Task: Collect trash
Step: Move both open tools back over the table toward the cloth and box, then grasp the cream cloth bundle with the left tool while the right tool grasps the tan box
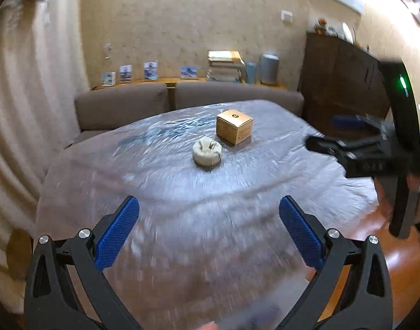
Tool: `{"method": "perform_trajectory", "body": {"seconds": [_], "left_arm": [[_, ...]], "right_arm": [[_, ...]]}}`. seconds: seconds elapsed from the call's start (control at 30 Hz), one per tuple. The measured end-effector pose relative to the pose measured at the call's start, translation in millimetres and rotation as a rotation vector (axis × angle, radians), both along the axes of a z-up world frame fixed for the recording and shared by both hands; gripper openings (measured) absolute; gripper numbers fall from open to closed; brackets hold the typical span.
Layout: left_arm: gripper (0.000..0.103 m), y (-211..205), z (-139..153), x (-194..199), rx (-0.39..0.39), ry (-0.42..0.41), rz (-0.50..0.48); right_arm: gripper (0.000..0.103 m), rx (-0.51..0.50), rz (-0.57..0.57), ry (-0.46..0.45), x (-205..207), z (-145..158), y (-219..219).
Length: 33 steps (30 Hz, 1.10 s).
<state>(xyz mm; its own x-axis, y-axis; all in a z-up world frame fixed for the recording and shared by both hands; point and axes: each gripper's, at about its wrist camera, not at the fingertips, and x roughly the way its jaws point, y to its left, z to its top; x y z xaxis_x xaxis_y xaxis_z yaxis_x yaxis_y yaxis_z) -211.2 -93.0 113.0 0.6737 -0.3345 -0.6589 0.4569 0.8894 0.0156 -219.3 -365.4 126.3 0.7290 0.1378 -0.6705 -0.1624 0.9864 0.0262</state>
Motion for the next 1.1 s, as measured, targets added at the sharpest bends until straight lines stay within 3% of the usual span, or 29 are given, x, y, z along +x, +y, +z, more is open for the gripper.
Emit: {"method": "perform_trajectory", "body": {"seconds": [0.17, 0.3, 0.47, 0.63, 0.73, 0.83, 0.9, 1.1], "left_arm": [[0.102, -48.3, -40.0, 65.8, 0.141, 0.038, -0.049], [0.102, -65.6, -61.1, 104.2, 0.182, 0.070, -0.099], [0.101, -71.5, -77.2, 133.2, 0.174, 0.128, -0.138], [0.083, -78.7, -84.8, 144.9, 0.171, 0.140, -0.174], [0.071, -80.6, -89.4, 149.2, 0.163, 0.159, -0.191], [0.052, -82.1, -91.4, 151.0, 0.177, 0.146, -0.187], [0.052, -81.3, -90.6, 150.8, 0.173, 0.149, -0.194], [0.052, -76.4, -88.6, 154.1, 0.162, 0.136, -0.170]], "right_arm": [[0.099, -0.046, -0.006, 0.109, 79.2, -36.8, 10.5], [0.099, -0.071, -0.004, 0.141, 114.8, -53.5, 16.1], [0.099, -0.092, -0.001, 0.175, 142.8, -69.9, 24.6], [0.099, -0.072, 0.007, 0.197, 161.0, -81.0, 27.1], [0.089, -0.062, 0.011, 0.201, 166.8, -85.7, 27.6], [0.070, -0.036, 0.013, 0.217, 170.0, -89.9, 24.5], [0.059, -0.010, 0.012, 0.218, 168.7, -90.6, 22.4], [0.058, 0.037, 0.007, 0.188, 160.6, -84.6, 15.2]]}}
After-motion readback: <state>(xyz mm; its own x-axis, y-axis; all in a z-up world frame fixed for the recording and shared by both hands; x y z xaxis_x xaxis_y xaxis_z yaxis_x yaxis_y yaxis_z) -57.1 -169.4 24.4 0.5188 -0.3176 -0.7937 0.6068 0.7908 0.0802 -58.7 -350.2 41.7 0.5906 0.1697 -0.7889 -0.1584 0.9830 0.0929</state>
